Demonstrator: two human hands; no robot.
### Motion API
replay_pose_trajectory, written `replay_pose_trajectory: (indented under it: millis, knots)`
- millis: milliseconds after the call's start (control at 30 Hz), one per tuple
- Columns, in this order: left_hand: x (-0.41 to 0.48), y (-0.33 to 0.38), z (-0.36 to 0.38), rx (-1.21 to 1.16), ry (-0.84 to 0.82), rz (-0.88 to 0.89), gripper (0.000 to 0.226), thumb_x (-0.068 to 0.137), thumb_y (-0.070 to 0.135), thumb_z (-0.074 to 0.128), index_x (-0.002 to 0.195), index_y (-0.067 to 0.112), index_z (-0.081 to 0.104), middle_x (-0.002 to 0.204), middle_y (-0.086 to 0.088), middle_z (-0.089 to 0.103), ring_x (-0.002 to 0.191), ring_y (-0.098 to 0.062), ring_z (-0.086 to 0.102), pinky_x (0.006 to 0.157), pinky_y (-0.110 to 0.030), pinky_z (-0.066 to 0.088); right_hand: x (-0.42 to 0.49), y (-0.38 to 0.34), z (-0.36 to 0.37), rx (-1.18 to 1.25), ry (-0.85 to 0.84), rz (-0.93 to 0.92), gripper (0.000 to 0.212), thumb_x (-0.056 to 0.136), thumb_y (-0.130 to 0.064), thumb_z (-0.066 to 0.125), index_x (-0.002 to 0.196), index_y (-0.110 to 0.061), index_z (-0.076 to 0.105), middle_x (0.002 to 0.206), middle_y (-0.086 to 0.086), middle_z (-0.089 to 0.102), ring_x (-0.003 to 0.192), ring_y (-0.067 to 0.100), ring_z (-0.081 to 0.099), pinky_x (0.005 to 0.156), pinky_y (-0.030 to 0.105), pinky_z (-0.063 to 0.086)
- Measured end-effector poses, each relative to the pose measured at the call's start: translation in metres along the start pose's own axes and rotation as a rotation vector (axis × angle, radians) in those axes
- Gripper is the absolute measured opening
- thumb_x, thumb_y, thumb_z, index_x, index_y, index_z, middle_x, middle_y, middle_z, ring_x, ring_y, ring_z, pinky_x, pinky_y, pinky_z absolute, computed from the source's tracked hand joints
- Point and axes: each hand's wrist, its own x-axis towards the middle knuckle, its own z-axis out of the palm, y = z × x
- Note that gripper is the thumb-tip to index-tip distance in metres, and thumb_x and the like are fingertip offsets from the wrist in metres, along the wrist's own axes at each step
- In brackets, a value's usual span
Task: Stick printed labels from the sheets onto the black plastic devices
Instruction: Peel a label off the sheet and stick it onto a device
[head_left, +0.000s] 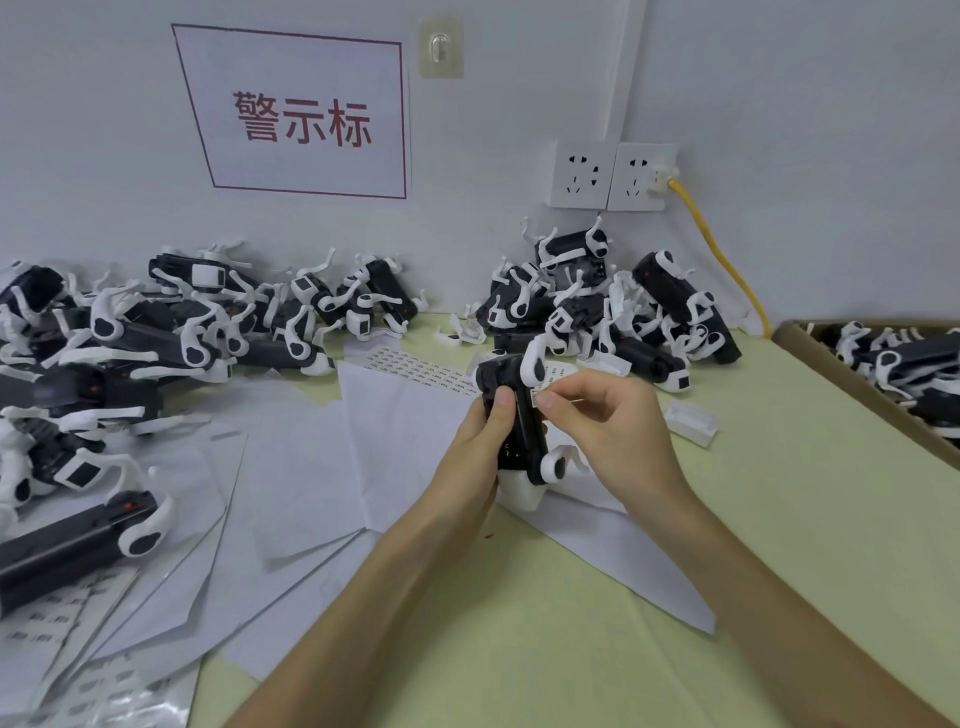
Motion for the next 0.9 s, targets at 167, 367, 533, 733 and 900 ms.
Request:
replay_pose_trajectory:
  millis: [167, 367, 533, 733, 900]
  knots:
    - [0.0002, -0.0007, 0.0001, 0.034, 0.020, -0.009, 0.049, 0.102, 0.050, 0.040, 0.140, 0.022, 0.055, 0.134, 0.003, 0.067, 0.129, -0.011, 0.059, 0.119, -0.042, 0.037, -0.0004, 0.0002, 0.0005, -0.008, 0.012, -0.009, 0.006, 0.090, -0.007, 0.074, 0.085, -0.009, 0.077, 0.082, 0.001, 0.077, 0.083, 0.018, 0.074, 0.083, 0.032, 0.058]
    - [-0.0004, -0.0019, 0.0006, 0.074, 0.049, -0.005, 0.046, 0.102, 0.052, 0.042, 0.136, 0.025, 0.056, 0.131, 0.003, 0.069, 0.128, -0.012, 0.060, 0.118, -0.045, 0.038, -0.0006, 0.0005, 0.0010, -0.022, 0.020, -0.008, 0.005, 0.089, -0.009, 0.075, 0.085, -0.010, 0.077, 0.081, 0.000, 0.077, 0.081, 0.016, 0.074, 0.082, 0.032, 0.059]
    - [-0.0016, -0.0020, 0.0001, 0.085, 0.036, 0.003, 0.044, 0.101, 0.052, 0.043, 0.137, 0.029, 0.055, 0.132, 0.007, 0.068, 0.129, -0.009, 0.058, 0.119, -0.042, 0.037, -0.0008, 0.0011, 0.0009, -0.022, 0.030, 0.003, 0.005, 0.089, -0.011, 0.075, 0.084, -0.011, 0.077, 0.080, 0.000, 0.077, 0.081, 0.017, 0.074, 0.083, 0.035, 0.059]
    - [-0.0032, -0.0027, -0.0003, 0.115, 0.018, 0.030, 0.057, 0.087, 0.064, 0.047, 0.136, 0.036, 0.054, 0.130, 0.015, 0.068, 0.129, -0.004, 0.057, 0.119, -0.042, 0.036, -0.0015, 0.0004, -0.0002, -0.008, 0.028, 0.035, 0.005, 0.088, -0.013, 0.077, 0.083, -0.014, 0.077, 0.080, 0.000, 0.077, 0.082, 0.018, 0.074, 0.084, 0.039, 0.060]
    - [-0.0045, -0.0020, -0.0010, 0.152, 0.010, 0.083, 0.054, 0.088, 0.063, 0.047, 0.137, 0.041, 0.053, 0.128, 0.018, 0.068, 0.127, -0.004, 0.058, 0.115, -0.037, 0.040, -0.0003, -0.0004, -0.0033, 0.092, 0.002, 0.115, 0.007, 0.087, -0.014, 0.078, 0.086, -0.007, 0.077, 0.085, 0.010, 0.077, 0.089, 0.031, 0.072, 0.086, 0.044, 0.057]
